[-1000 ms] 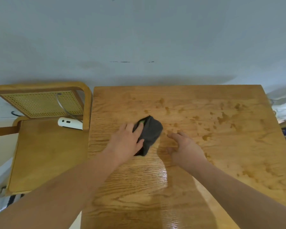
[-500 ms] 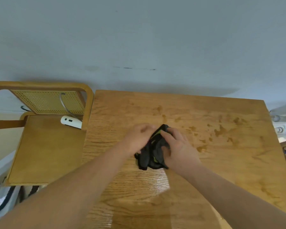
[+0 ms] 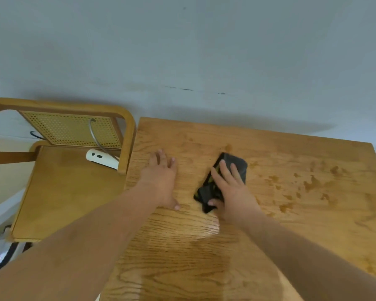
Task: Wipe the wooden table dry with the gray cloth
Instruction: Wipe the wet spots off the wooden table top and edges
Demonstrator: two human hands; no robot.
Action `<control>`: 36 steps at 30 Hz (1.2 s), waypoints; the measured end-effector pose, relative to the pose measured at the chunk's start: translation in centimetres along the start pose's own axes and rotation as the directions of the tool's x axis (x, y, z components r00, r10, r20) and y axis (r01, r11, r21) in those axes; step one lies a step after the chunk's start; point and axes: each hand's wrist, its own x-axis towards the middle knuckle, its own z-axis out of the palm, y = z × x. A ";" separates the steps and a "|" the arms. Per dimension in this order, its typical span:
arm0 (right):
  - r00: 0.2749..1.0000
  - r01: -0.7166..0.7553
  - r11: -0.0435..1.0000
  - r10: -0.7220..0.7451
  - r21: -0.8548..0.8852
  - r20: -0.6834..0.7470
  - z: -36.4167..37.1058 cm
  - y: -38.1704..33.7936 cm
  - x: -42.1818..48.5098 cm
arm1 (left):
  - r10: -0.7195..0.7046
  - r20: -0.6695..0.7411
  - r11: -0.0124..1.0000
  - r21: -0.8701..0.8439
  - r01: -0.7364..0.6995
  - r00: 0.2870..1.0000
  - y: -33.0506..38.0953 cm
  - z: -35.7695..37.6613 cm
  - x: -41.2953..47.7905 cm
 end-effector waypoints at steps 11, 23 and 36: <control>0.894 -0.049 0.949 0.181 0.312 -0.409 -1.0 -3.5 6.1 | -0.008 -0.037 0.999 -0.051 0.006 0.999 -0.1 0.9 0.2; 0.833 -0.358 0.884 0.448 0.301 -0.325 -5.4 2.5 8.4 | -0.017 0.000 0.999 -0.049 0.017 1.000 0.1 0.5 0.6; 0.967 0.065 0.993 -0.087 -0.098 -0.240 -4.8 0.2 7.4 | 0.004 -0.043 0.993 -0.114 -0.008 0.999 -0.5 0.8 0.4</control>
